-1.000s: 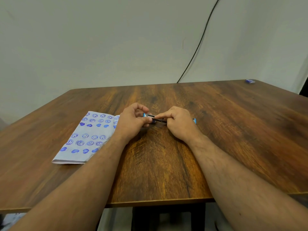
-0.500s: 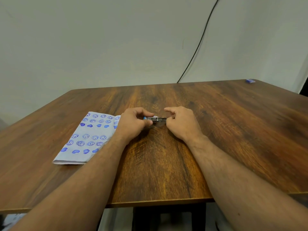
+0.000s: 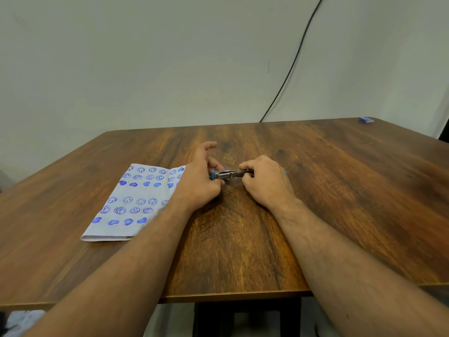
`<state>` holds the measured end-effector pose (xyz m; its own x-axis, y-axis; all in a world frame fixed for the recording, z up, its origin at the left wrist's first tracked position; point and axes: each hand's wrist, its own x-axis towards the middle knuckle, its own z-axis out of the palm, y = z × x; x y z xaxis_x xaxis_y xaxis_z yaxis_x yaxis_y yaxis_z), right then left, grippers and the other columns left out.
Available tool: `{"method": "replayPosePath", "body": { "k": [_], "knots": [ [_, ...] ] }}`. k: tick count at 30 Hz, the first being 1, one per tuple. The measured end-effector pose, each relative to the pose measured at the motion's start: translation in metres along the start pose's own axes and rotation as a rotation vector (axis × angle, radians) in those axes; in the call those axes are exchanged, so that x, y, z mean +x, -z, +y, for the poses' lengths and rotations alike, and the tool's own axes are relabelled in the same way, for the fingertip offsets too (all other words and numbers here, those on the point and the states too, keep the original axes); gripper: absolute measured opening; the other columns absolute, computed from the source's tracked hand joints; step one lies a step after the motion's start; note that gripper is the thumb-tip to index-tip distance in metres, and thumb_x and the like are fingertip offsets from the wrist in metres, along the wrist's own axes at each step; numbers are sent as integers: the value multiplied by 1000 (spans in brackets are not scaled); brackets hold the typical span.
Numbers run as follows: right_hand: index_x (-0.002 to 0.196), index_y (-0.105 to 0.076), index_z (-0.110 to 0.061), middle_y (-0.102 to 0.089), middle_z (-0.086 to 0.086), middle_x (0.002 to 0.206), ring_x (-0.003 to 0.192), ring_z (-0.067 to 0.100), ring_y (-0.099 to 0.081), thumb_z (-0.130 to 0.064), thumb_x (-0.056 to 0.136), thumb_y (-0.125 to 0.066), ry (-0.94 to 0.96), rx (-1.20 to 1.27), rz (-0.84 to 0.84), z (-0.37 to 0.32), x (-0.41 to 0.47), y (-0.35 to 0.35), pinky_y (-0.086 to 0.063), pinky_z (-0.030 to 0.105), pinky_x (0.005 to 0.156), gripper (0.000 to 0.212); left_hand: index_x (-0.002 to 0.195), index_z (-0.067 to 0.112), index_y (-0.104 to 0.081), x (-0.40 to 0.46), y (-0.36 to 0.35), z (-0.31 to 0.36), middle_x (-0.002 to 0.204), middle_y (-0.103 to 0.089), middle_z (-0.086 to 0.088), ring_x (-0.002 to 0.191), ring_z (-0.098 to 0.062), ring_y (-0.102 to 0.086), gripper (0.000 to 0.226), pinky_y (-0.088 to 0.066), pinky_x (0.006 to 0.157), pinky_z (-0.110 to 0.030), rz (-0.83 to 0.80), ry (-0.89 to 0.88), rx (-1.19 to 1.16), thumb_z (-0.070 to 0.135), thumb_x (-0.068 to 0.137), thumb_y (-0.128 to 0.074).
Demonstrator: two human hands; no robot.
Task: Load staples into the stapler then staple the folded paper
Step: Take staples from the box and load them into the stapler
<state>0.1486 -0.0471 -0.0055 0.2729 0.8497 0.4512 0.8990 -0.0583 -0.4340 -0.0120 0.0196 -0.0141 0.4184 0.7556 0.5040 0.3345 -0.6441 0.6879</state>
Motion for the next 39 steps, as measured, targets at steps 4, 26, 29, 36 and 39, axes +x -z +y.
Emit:
{"method": "replayPosePath", "body": {
  "k": [4, 26, 29, 36, 39],
  "knots": [
    [119, -71, -25, -59, 3, 117, 107, 18, -59, -17, 93, -57, 5, 74, 13, 5, 1, -1, -42, 29, 92, 31, 136, 30, -53, 2, 0, 1, 97, -67, 14, 84, -5, -67, 72, -54, 78, -23, -63, 34, 57, -1, 74, -73],
    [101, -75, -24, -71, -7, 106, 95, 4, -58, -19, 94, -58, 43, 200, 55, 4, 4, -4, -39, 19, 85, 19, 105, 26, -79, 1, -1, 2, 91, -74, 12, 84, -4, -61, 23, -47, 80, -22, -98, -3, 262, 22, 84, -69],
    [101, -75, -25, -72, -7, 106, 94, 4, -56, -21, 93, -60, 58, 203, 58, 6, 5, -5, -37, 19, 84, 18, 107, 26, -78, 0, -3, 2, 97, -69, 13, 100, -12, -51, 24, -42, 90, -32, -105, -36, 347, 26, 85, -68],
    [111, -69, -28, -53, -7, 106, 91, 4, -54, -27, 90, -64, 103, 224, 133, 3, -1, 1, -44, 18, 78, 22, 130, 23, -63, 3, -3, 2, 129, -63, 2, 123, -20, -50, 39, -39, 103, -36, -67, -66, 403, 20, 96, -46],
    [81, -67, -28, -49, -11, 86, 74, 2, -50, -23, 78, -64, 156, 201, 224, 1, -10, 7, -38, 18, 60, 7, 142, 23, -53, 3, -4, 4, 150, -50, 1, 143, -21, -36, 54, -27, 118, -39, -168, 2, 473, 6, 91, -45]
  ]
}}
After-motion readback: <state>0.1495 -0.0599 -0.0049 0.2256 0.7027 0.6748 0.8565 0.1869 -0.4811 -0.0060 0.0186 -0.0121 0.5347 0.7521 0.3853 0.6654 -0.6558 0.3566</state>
